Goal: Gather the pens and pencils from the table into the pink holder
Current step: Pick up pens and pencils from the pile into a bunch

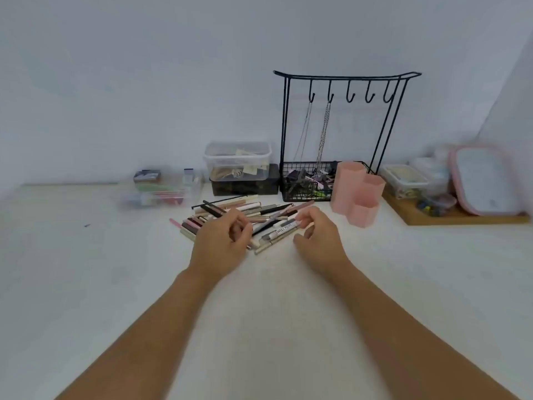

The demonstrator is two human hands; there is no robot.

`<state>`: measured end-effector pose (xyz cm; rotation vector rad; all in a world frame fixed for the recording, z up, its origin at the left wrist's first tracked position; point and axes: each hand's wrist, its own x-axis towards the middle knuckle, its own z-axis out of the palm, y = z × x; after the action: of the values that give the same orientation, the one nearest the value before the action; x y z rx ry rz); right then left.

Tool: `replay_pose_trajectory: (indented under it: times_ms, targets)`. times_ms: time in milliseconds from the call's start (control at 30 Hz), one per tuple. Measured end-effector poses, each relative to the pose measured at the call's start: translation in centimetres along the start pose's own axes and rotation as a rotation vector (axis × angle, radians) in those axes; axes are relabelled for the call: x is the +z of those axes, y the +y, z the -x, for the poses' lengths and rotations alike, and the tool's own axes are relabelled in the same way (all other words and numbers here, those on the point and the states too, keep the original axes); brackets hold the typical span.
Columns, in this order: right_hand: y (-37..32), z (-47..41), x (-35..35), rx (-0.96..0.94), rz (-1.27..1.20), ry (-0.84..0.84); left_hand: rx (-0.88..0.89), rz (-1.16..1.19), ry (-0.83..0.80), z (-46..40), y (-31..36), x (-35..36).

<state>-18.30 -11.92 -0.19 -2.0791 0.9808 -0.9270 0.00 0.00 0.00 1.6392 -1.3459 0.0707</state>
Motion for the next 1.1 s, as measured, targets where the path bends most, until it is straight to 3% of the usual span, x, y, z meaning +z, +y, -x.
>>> replay_pose_trajectory:
  times_ms: [267, 567, 733, 833, 933, 1000, 1100]
  targets:
    - [0.8, -1.3, -0.3, -0.18, 0.372, -0.115, -0.036, 0.01, 0.021, -0.3, -0.6, -0.5]
    - [1.3, -2.6, 0.1, -0.229, 0.352, -0.102, -0.047, 0.063, 0.041, -0.6, -0.7, -0.3]
    - [0.5, -2.5, -0.3, -0.292, 0.021, 0.124, -0.101, 0.226, 0.103, -0.4, -0.3, -0.1]
    - [-0.6, -2.4, -0.1, -0.053, -0.44, 0.166, -0.254, 0.424, 0.126, -0.4, 1.1, 0.4]
    - [-2.2, -1.2, 1.1, 0.3, -0.953, -0.004, -0.384, 0.636, 0.098, -0.4, 3.2, 1.3]
    - [-2.6, -0.3, 2.0, 0.321, -1.035, -0.147, -0.374, 0.729, 0.035, -0.5, 4.1, 2.0]
    - [-3.1, 0.9, 2.9, 0.227, -0.958, -0.303, -0.353, 0.782, 0.002, -0.3, 4.9, 2.6]
